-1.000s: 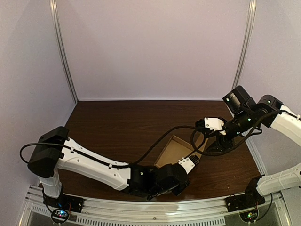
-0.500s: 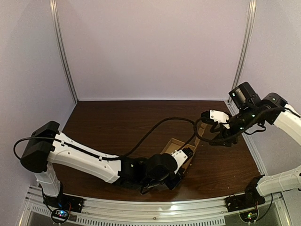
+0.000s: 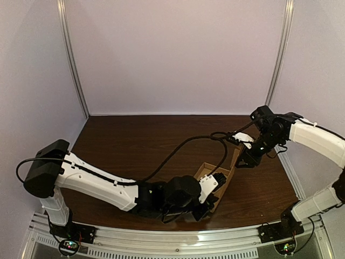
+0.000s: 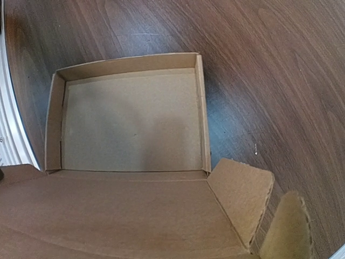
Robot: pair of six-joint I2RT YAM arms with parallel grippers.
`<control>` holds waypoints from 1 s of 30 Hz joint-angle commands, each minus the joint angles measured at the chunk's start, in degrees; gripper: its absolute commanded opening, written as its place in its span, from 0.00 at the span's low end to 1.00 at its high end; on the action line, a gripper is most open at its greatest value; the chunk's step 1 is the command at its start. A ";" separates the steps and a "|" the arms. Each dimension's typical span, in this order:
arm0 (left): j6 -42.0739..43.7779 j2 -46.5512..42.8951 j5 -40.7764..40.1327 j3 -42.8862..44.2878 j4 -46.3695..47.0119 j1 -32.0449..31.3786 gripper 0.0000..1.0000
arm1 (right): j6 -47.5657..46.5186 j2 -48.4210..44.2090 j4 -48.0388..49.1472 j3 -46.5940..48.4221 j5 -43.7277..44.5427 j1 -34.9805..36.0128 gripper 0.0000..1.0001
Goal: Fold the paper box
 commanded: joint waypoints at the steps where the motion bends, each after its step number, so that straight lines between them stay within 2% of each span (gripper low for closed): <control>1: 5.15 0.69 5.53 -0.07 3.14 0.01 0.01 | -0.11 2.44 4.07 0.72 -2.78 -0.28 0.41; 7: 13.03 1.10 8.24 3.30 -3.84 0.28 0.00 | -5.65 5.55 6.19 2.45 -10.21 -0.18 0.47; 12: 18.53 1.30 11.18 6.11 -10.75 1.75 0.00 | -11.06 10.61 2.57 5.66 -16.50 0.45 0.47; 18: 23.87 1.21 16.69 6.58 -14.73 4.56 0.01 | -13.84 14.63 0.67 7.48 -18.35 2.10 0.47; 27: 29.53 0.69 22.83 6.55 -15.12 6.87 0.04 | -12.99 17.31 -5.93 14.93 -19.15 2.83 0.49; 30: 29.75 0.76 24.27 5.73 -11.27 8.13 0.04 | -11.45 18.16 -9.35 18.96 -17.78 3.06 0.50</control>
